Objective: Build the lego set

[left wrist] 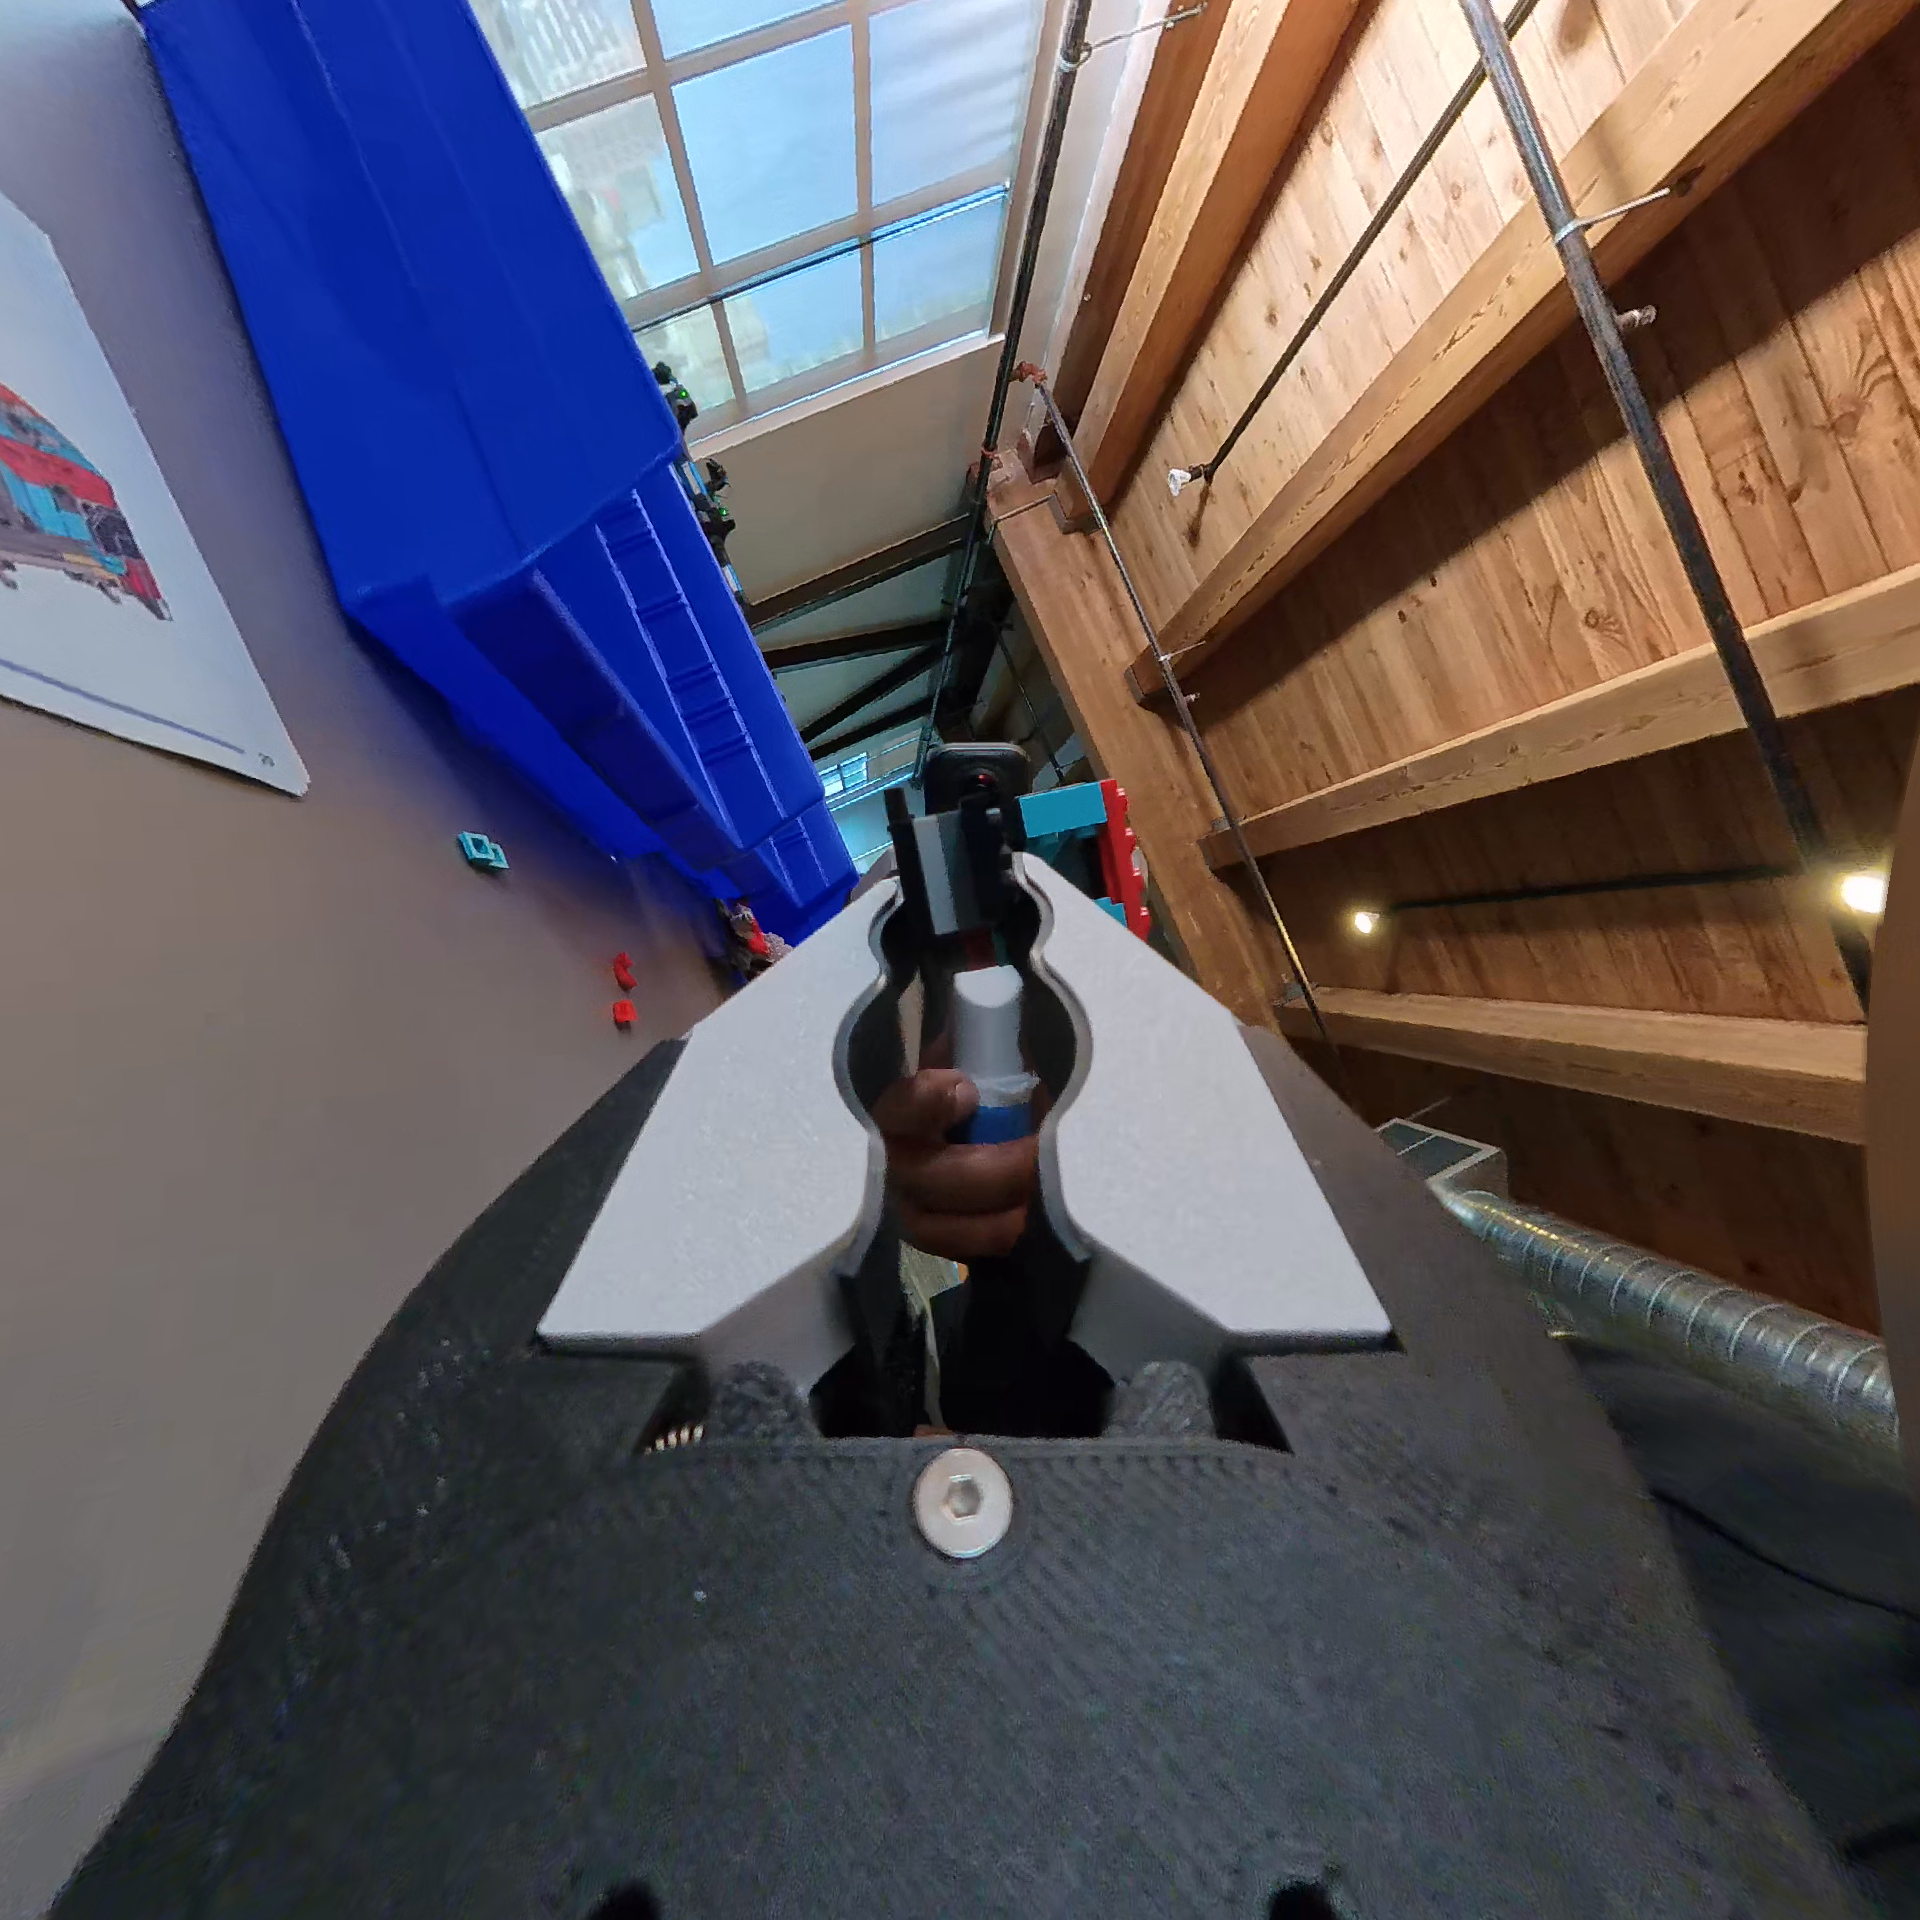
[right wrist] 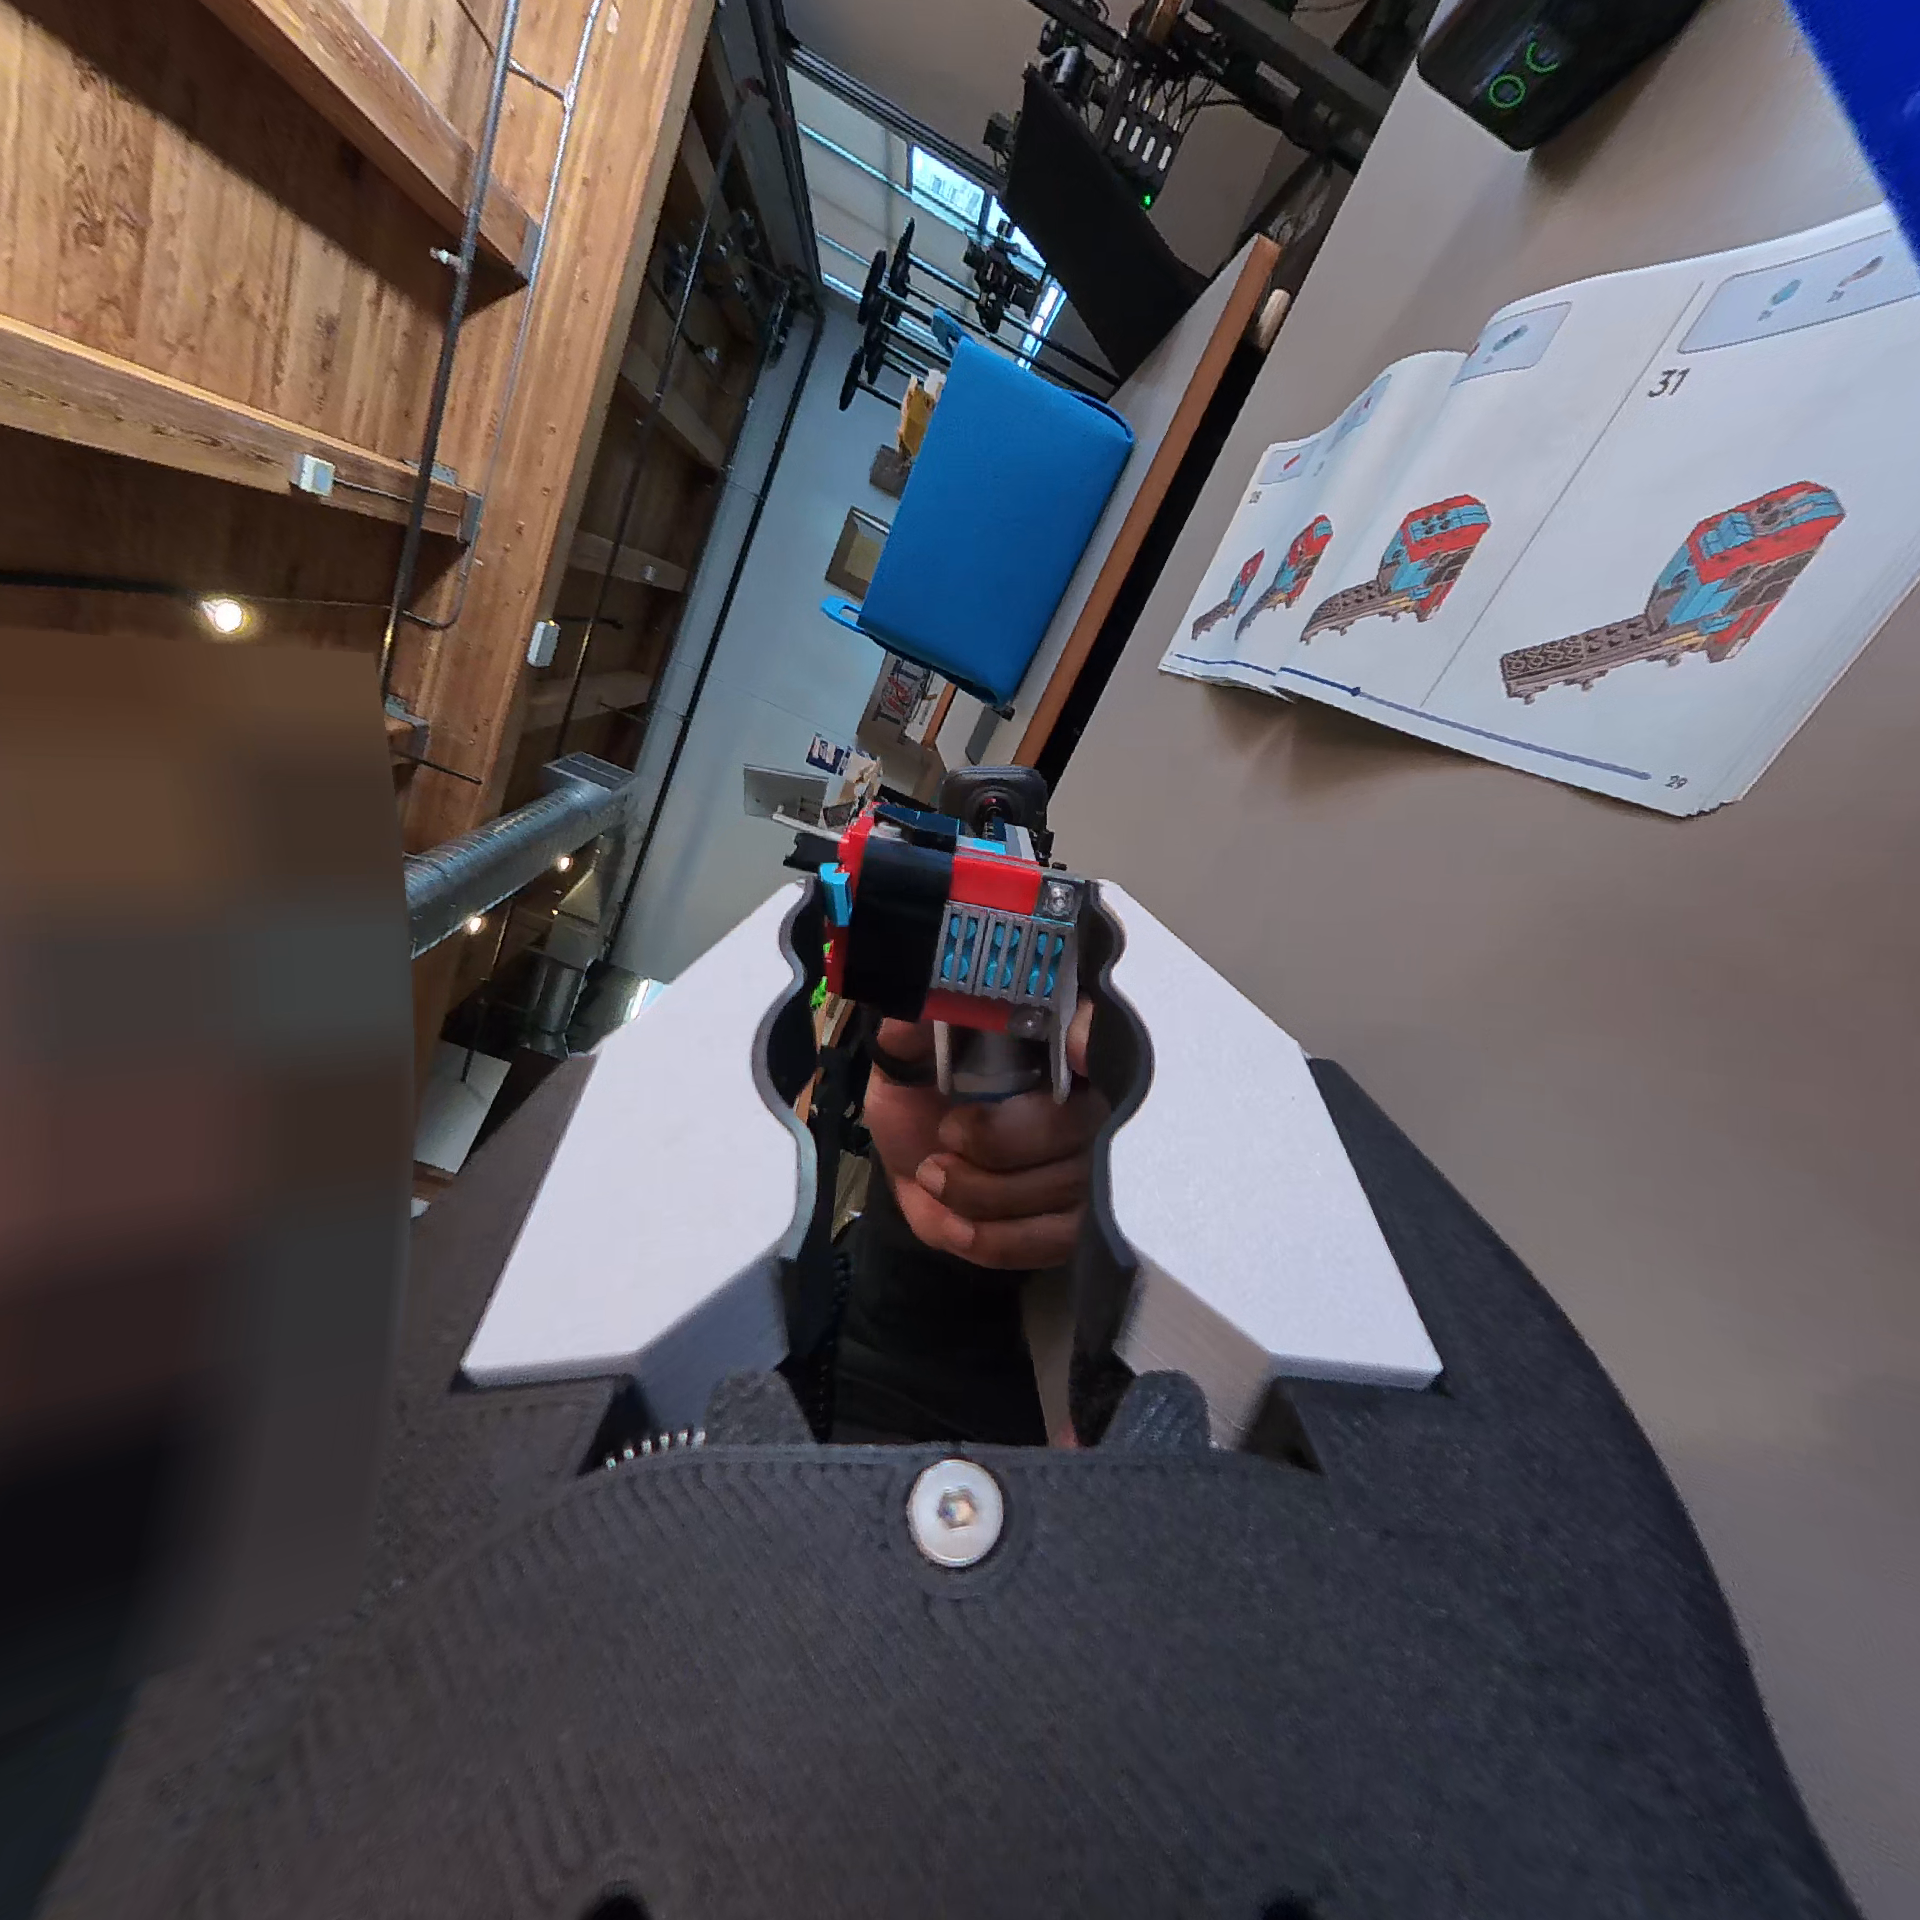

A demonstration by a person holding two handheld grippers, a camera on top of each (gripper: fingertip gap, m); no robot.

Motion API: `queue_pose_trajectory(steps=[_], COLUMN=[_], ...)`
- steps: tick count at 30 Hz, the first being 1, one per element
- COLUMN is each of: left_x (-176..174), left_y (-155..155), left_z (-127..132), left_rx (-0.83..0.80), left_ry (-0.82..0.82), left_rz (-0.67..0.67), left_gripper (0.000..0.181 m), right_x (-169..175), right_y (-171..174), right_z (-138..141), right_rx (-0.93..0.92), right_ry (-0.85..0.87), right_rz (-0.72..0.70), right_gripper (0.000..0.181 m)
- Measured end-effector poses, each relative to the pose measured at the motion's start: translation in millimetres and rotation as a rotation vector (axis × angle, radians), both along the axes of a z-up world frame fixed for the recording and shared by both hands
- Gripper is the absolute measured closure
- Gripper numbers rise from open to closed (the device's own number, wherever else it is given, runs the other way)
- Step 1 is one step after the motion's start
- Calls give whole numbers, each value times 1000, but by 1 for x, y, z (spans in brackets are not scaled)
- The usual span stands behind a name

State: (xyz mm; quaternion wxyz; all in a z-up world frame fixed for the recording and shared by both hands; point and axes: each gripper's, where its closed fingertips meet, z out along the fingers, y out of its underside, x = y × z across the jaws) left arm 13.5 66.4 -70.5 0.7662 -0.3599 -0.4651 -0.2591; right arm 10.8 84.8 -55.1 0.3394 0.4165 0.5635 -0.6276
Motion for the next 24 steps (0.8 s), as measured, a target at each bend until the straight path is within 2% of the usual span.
queue_pose_trajectory(steps=[16, 24], left_x=[4, 7], left_y=[0, 2], left_z=[8, 13], left_rx=[-29, 63], left_ry=[76, 44], left_rz=[7, -41], left_gripper=[164, 163], right_x=[4, 3], right_y=[1, 2], right_z=[8, 11], right_rx=[-29, -45], right_ry=[-4, 38], right_rz=[-12, -27], right_gripper=[134, 134])
